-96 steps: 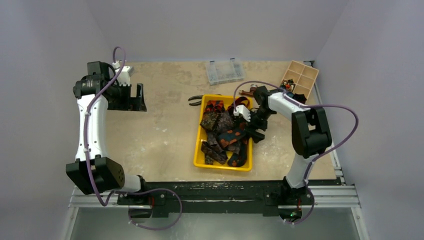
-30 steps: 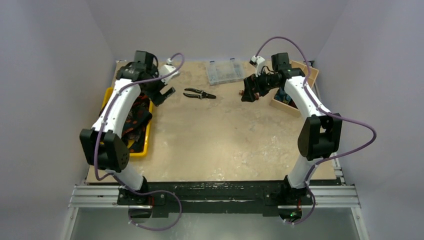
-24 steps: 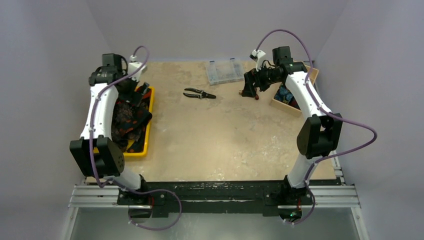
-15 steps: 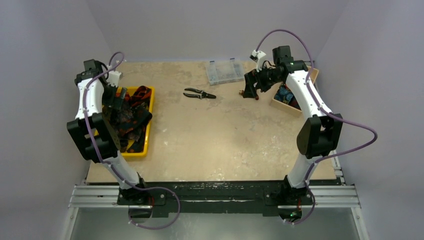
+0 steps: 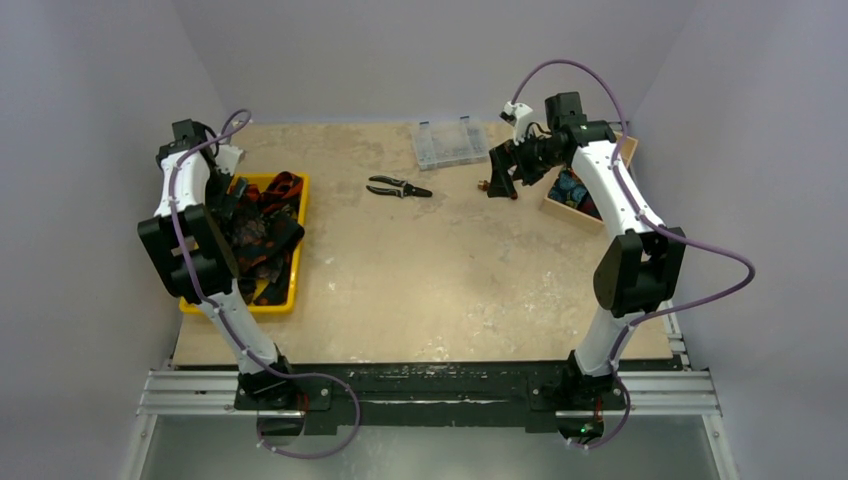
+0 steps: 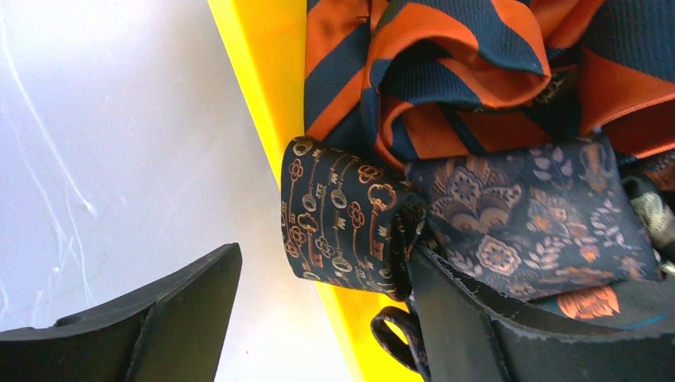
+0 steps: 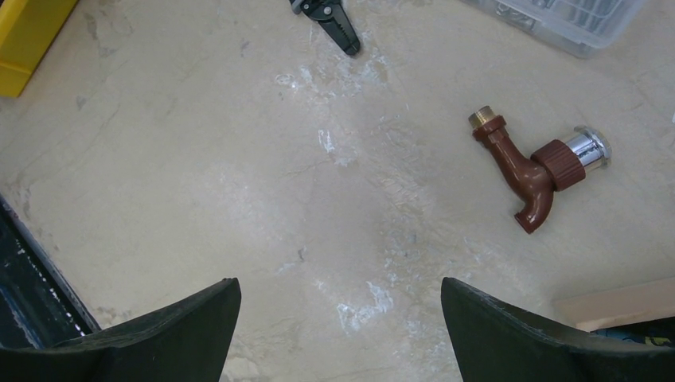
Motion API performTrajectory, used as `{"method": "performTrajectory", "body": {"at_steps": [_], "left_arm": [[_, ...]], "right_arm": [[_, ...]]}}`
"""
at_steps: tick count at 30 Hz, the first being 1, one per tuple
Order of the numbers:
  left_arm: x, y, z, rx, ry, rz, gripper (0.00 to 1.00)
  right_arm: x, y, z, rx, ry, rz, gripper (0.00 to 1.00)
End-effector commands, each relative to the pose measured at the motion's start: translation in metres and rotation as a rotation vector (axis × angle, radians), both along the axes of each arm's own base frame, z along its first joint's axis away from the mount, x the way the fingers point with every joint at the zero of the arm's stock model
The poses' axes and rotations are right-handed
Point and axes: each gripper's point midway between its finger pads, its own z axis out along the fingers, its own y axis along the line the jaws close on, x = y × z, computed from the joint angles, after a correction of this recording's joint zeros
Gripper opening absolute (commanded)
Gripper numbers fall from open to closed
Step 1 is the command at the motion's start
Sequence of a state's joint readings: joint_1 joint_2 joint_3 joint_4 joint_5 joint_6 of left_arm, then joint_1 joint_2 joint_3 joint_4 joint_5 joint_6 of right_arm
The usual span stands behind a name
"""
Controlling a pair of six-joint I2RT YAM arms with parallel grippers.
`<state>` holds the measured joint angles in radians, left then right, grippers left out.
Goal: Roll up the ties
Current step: Pick up the tie from the bin.
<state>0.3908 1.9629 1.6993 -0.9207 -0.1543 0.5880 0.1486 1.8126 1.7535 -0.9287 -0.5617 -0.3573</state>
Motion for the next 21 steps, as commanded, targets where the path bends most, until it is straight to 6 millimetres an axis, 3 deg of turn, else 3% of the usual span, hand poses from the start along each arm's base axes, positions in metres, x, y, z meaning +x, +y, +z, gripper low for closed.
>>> {"method": "performTrajectory", "body": {"at_steps": [1, 8, 12, 15, 21], "left_arm": [[0.015, 0.016, 0.006, 0.055, -0.015, -0.025, 0.76], [0.009, 0.001, -0.018, -0.031, 0.035, -0.068, 0.78], [0.007, 0.004, -0.024, -0.008, 0.034, -0.069, 0.59], [0.006, 0.009, -0.009, 0.042, -0.002, -0.058, 0.40], [0.011, 0.014, 0.047, 0.141, -0.126, -0.060, 0.08]], "right_arm": [[-0.004, -0.003, 0.016, -0.003, -0.037, -0.012, 0.98], [-0.004, -0.003, 0.019, 0.003, -0.041, -0.019, 0.98], [-0.004, -0.003, 0.018, 0.002, -0.039, -0.020, 0.98], [-0.002, -0.002, 0.017, 0.003, -0.036, -0.022, 0.98], [0.001, -0.001, 0.019, 0.007, -0.040, -0.020, 0.98]]}}
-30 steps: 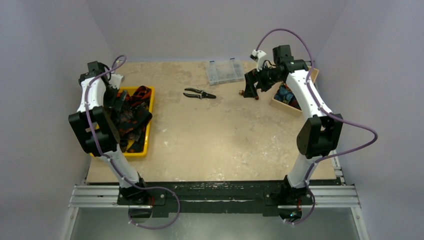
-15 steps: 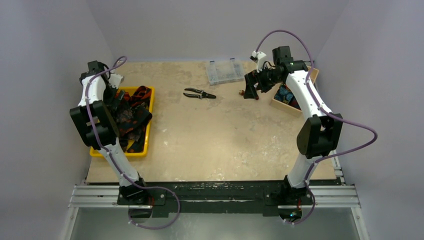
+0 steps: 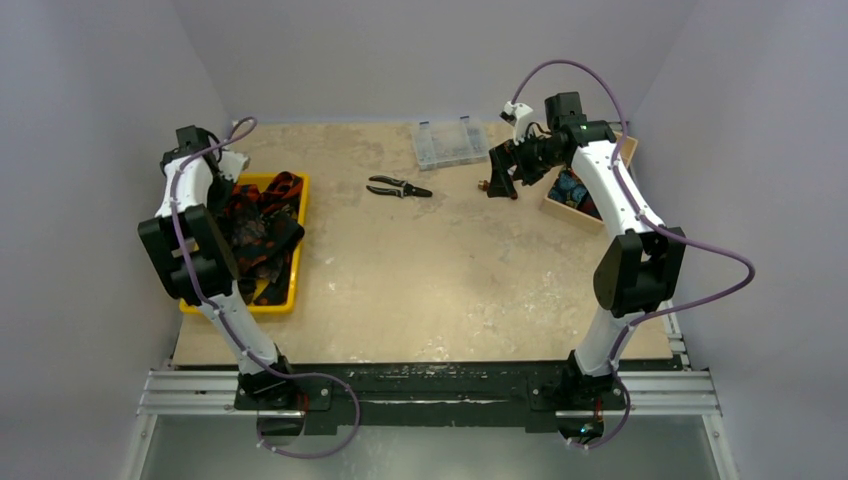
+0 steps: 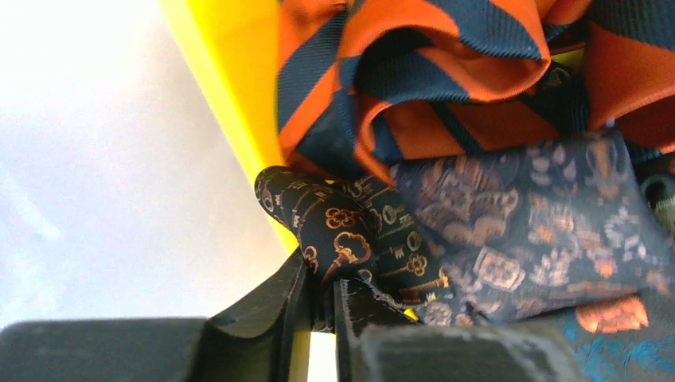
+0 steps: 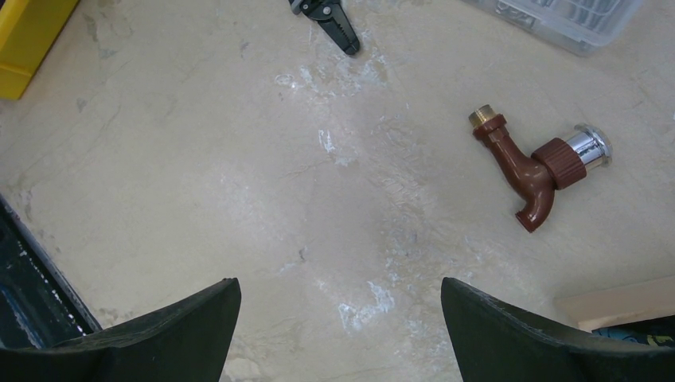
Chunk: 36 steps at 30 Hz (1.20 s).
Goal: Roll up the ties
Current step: Pick up the tie from the bin.
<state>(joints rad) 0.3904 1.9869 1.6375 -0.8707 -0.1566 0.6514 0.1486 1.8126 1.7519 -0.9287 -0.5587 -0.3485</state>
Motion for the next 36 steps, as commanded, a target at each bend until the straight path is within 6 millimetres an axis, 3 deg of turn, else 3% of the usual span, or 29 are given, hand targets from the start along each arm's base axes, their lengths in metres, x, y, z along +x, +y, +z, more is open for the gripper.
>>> {"method": "performTrajectory", "body": {"at_steps": [1, 14, 20, 30, 34, 36], "left_arm": [[0.016, 0.012, 0.083, 0.137, -0.209, -0.008, 0.02], [0.027, -0.020, 0.241, 0.132, -0.560, -0.018, 0.00], [0.028, -0.045, 0.312, 0.112, -0.755, -0.032, 0.00], [0.016, -0.133, 0.441, 0.030, -1.133, -0.172, 0.00], [0.006, -0.188, 0.482, -0.054, -1.274, -0.301, 0.00], [0.001, -0.231, 0.498, -0.144, -1.332, -0.403, 0.00]], "right_arm": [[0.002, -0.001, 0.020, 0.008, -0.048, -0.012, 0.98], [0.004, -0.001, 0.029, 0.013, -0.075, -0.011, 0.98], [0.004, 0.000, 0.034, 0.015, -0.092, -0.009, 0.98], [0.004, 0.001, 0.039, 0.025, -0.104, -0.002, 0.98], [0.004, 0.002, 0.043, 0.028, -0.124, 0.009, 0.98], [0.004, 0.003, 0.044, 0.034, -0.129, 0.014, 0.98]]}}
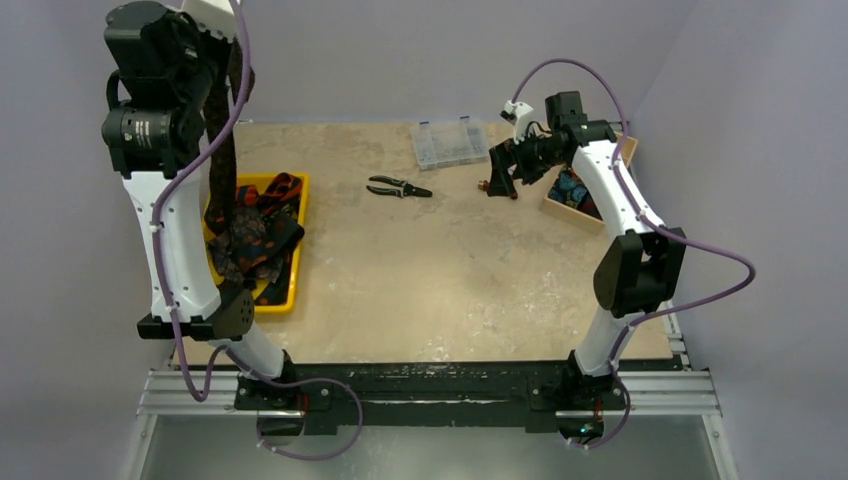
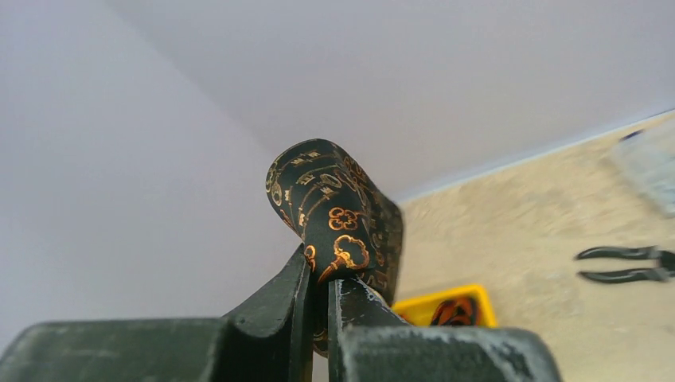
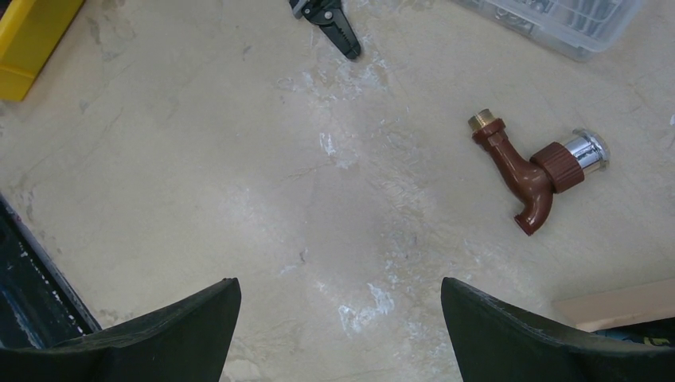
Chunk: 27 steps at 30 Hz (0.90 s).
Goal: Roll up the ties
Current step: Pick up the tie from the bin, then place the tie at the center of the board.
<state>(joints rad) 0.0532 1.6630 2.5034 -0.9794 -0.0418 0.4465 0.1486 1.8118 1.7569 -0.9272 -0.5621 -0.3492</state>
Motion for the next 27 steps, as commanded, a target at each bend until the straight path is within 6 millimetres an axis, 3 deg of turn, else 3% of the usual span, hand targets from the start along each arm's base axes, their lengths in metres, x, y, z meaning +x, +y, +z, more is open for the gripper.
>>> {"method": "performTrajectory", "body": {"at_steps": [1, 5, 8, 11, 13, 16, 19, 22, 27], "left_arm": [[-0.026, -0.084, 0.064, -0.087, -0.216, -0.254, 0.00], [-0.047, -0.159, 0.086, -0.221, -0.272, -0.538, 0.00], [-0.075, -0.218, 0.105, -0.321, -0.306, -0.798, 0.00], [-0.099, -0.256, 0.127, -0.380, -0.358, -0.966, 0.00], [-0.104, -0.274, 0.132, -0.442, -0.349, -1.043, 0.00], [-0.094, -0.297, 0.107, -0.565, -0.201, -1.100, 0.00], [-0.087, -0.312, 0.056, -0.594, -0.017, -1.128, 0.00], [-0.097, -0.313, 0.015, -0.607, 0.119, -1.168, 0.00], [-0.126, -0.301, -0.008, -0.584, 0.246, -1.239, 0.00]], "right_arm": [[0.003, 0.003, 0.042, 0.035, -0.125, 0.015, 0.98], [-0.002, 0.006, 0.042, 0.047, -0.137, 0.043, 0.98], [-0.007, 0.005, 0.042, 0.043, -0.153, 0.053, 0.98], [-0.010, 0.002, 0.042, 0.042, -0.161, 0.039, 0.98], [-0.012, -0.001, 0.040, 0.027, -0.161, 0.023, 0.98], [-0.015, -0.008, 0.034, 0.002, -0.146, -0.012, 0.98], [-0.017, -0.025, 0.032, 0.002, -0.132, -0.070, 0.98], [-0.020, -0.044, 0.027, 0.012, -0.112, -0.114, 0.98], [-0.026, -0.066, 0.017, 0.001, -0.092, -0.155, 0.98]]}}
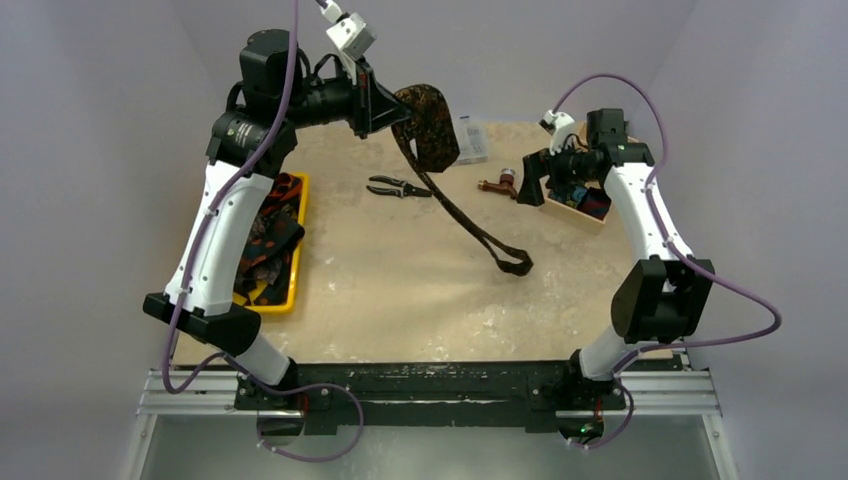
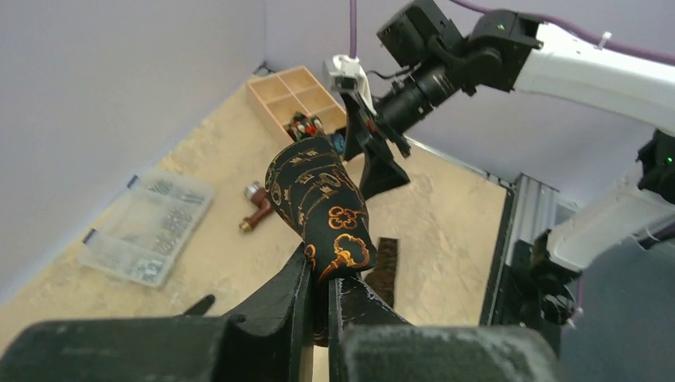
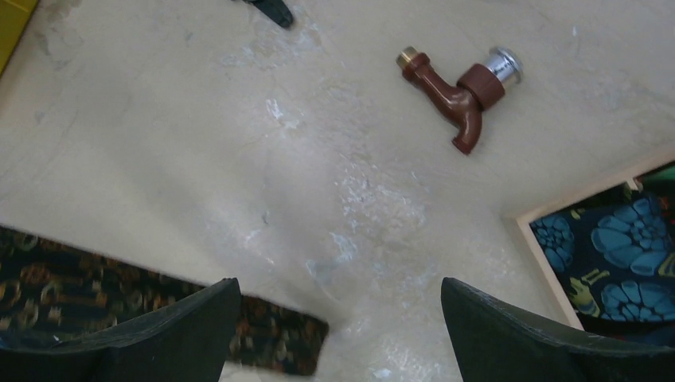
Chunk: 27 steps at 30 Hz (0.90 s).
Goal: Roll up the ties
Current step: Place the tie at the center of the board.
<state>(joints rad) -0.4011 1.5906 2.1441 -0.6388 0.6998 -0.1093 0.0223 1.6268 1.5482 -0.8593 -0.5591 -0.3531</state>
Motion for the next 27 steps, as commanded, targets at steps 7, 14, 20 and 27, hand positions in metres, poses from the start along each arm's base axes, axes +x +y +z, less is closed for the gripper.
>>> {"method": "performTrajectory", "body": {"at_steps": [7, 14, 20, 27], "left_arm": [[-0.069, -0.003, 0.037, -0.044, -0.038, -0.246, 0.00], [-0.066, -0.027, 0.022, -0.008, -0.020, -0.267, 0.00], [-0.064, -0.113, -0.073, 0.102, 0.239, -0.475, 0.03], [0.013, -0.132, -0.180, 0.329, 0.290, -0.343, 0.99]], "right_arm": [[0.004, -0.041, 0.005, 0.031, -0.023, -0.094, 0.98], [-0.005, -0.073, 0.000, 0.027, 0.005, -0.164, 0.98], [-0.020, -0.126, -0.024, -0.024, 0.104, -0.269, 0.98], [-0.046, -0.169, -0.049, -0.229, 0.174, -0.265, 0.98]]}}
